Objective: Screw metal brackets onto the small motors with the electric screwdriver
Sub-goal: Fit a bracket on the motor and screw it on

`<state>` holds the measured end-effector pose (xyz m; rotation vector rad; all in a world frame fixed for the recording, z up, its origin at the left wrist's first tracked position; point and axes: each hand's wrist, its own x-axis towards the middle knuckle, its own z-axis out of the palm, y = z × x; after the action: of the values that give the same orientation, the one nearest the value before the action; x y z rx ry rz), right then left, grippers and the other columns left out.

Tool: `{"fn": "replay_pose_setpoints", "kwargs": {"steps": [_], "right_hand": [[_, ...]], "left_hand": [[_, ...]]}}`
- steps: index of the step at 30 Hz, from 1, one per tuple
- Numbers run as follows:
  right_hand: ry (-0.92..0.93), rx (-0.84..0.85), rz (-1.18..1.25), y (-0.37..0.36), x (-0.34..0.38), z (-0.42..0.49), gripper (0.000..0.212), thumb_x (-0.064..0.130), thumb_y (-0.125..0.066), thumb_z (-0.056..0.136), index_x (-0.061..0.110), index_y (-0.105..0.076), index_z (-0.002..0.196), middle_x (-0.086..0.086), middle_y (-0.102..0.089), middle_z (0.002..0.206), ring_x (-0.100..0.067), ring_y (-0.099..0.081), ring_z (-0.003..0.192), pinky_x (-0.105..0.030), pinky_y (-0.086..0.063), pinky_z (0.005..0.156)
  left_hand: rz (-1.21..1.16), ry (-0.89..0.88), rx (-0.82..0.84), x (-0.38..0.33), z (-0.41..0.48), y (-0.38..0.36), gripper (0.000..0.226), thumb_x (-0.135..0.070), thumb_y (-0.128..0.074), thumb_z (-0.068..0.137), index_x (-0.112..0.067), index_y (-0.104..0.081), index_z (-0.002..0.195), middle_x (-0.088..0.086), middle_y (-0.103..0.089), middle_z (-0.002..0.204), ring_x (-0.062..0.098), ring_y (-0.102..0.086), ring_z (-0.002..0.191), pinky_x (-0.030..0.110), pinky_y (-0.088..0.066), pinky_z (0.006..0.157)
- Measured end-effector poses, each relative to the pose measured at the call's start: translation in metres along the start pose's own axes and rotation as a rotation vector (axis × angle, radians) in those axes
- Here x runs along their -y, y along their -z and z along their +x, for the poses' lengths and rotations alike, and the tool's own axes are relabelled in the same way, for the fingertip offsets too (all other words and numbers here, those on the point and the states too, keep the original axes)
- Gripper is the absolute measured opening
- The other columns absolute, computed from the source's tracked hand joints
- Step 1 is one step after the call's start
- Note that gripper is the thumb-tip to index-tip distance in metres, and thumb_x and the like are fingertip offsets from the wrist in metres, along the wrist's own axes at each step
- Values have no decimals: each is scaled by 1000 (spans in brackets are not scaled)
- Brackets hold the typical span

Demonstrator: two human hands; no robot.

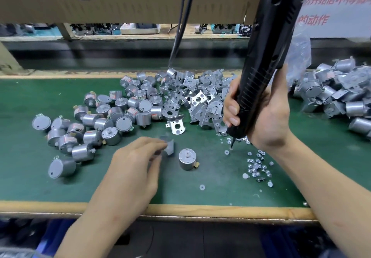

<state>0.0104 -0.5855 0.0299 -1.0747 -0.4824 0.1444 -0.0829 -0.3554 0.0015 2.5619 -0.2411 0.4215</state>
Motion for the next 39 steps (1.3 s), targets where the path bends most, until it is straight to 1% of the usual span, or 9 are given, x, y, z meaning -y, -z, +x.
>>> {"fn": "replay_pose_setpoints", "kwargs": {"steps": [4,9,13,15,18,22,28,34,39], "right_hand": [[4,-2,-3,0,-1,0,80,67,-4,94,15,-64,79,-1,-50,57,-17,-44,45,-28,-37,51],[9,-14,-14,1,-1,0,80,67,-6,94,17,-66,78,-2,-51,58,-17,-43,45,-29,-36,53],[9,-11,-16,2,0,0,80,68,-5,94,16,-65,79,-1,-50,58,-18,-43,46,-27,-38,53],[11,-6,-15,2,0,0,80,67,-5,94,16,-65,80,-1,-51,58,-18,-43,46,-27,-40,53],[12,-4,-19,1,-1,0,80,67,-5,94,17,-65,79,-1,-51,58,-18,-44,46,-27,-40,53],[12,0,-17,1,0,0,80,67,-5,94,16,-65,80,-1,-51,58,-17,-44,46,-27,-40,53],[9,-16,-20,1,1,0,80,67,-5,94,16,-65,79,-1,-51,58,-17,-43,45,-27,-40,52],[43,-11,-45,-12,-1,10,79,67,-4,94,15,-63,80,0,-52,59,-17,-44,46,-28,-37,51],[53,70,-65,-39,6,33,79,63,-2,97,12,-59,80,0,-54,60,-16,-46,46,-26,-41,50]], "left_hand": [[-117,161,-50,5,-8,-3,31,2,-77,79,-25,-68,93,-22,-70,81,-5,-66,73,12,-50,73],[-135,213,-151,-1,-12,-6,26,-23,-84,74,-35,-62,79,-35,-67,75,4,-58,52,20,-44,55],[-102,70,-84,-1,-12,-2,26,-32,-82,74,-36,-65,94,-40,-58,81,-3,-56,57,9,-39,63],[-94,-1,5,7,-10,4,28,-25,-78,80,-38,-66,101,-37,-59,105,2,-59,60,10,-41,71],[-60,-63,172,21,-8,9,29,-22,-68,89,-44,-71,108,-34,-54,132,0,-59,96,16,-42,91],[16,-136,216,27,-7,7,26,-30,-63,93,-40,-70,116,-28,-56,126,9,-53,104,29,-45,94],[28,-55,126,29,-8,1,32,-45,-68,84,-34,-55,111,-25,-48,101,-11,-47,95,18,-40,79],[57,-35,176,27,-8,2,52,-63,-51,84,-35,-59,127,-19,-42,110,2,-49,99,26,-46,87],[106,-57,178,24,-6,0,51,-52,-44,90,-19,-59,127,-11,-52,121,14,-52,112,26,-39,96]]}}
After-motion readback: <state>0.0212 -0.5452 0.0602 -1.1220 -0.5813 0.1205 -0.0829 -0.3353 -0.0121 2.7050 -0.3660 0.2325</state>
